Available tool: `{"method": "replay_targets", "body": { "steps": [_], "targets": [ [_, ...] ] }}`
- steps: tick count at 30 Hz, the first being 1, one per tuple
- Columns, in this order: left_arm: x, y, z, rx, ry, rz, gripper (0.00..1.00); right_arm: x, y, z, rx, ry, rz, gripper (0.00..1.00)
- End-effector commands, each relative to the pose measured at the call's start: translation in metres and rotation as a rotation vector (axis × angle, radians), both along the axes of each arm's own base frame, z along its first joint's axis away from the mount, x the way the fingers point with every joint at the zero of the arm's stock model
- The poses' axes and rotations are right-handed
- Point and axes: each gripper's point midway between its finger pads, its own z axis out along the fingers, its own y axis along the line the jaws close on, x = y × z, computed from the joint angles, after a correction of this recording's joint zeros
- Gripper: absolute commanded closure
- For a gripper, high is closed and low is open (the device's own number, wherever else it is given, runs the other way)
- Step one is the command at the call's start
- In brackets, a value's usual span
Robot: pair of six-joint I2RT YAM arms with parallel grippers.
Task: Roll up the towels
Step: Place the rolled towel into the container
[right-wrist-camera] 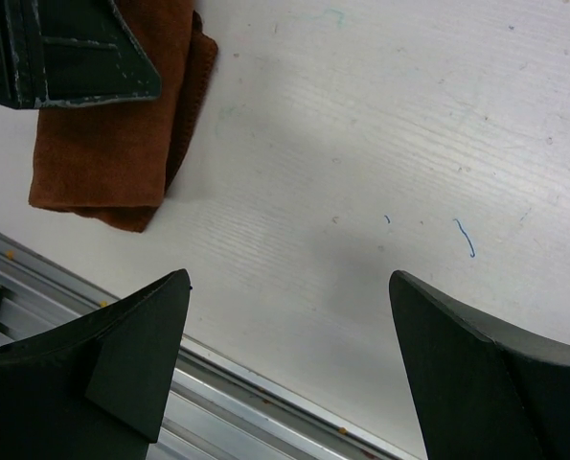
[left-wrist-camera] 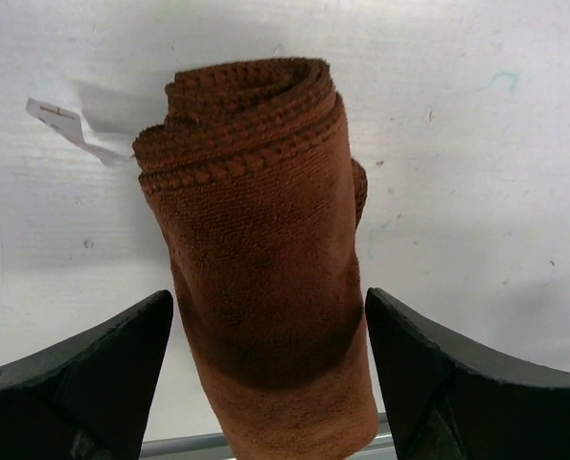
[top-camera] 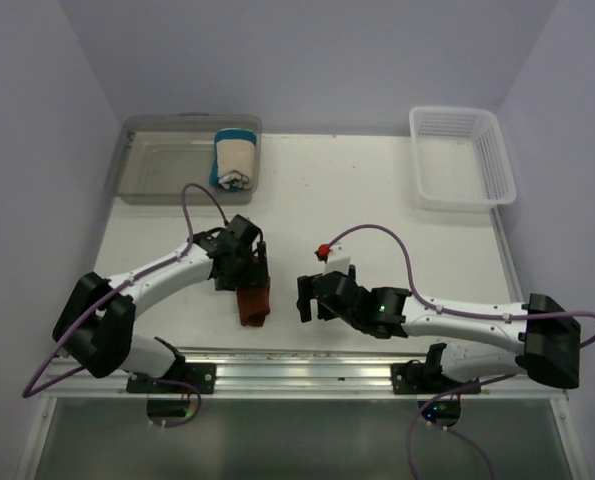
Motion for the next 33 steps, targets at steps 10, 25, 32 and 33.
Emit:
{"method": "replay_targets", "body": {
  "steps": [10,25,32,33],
  "targets": [
    [-0.017,-0.002,-0.008,-0.044,0.026,-0.03,0.36,0.006,0.004,0.006,0.009,-0.007,-0.039,0.11],
    [0.035,0.036,0.053,0.129,-0.075,-0.071,1.0,0.007,-0.005,0.011,0.027,-0.024,-0.061,0.12],
    [0.086,0.058,0.122,0.15,-0.218,-0.023,1.0,0.01,-0.009,0.019,0.004,-0.053,-0.05,0.11],
    [0.094,0.06,0.139,0.153,-0.249,-0.021,1.0,0.011,-0.007,0.023,0.001,-0.061,-0.04,0.11]
  ]
}}
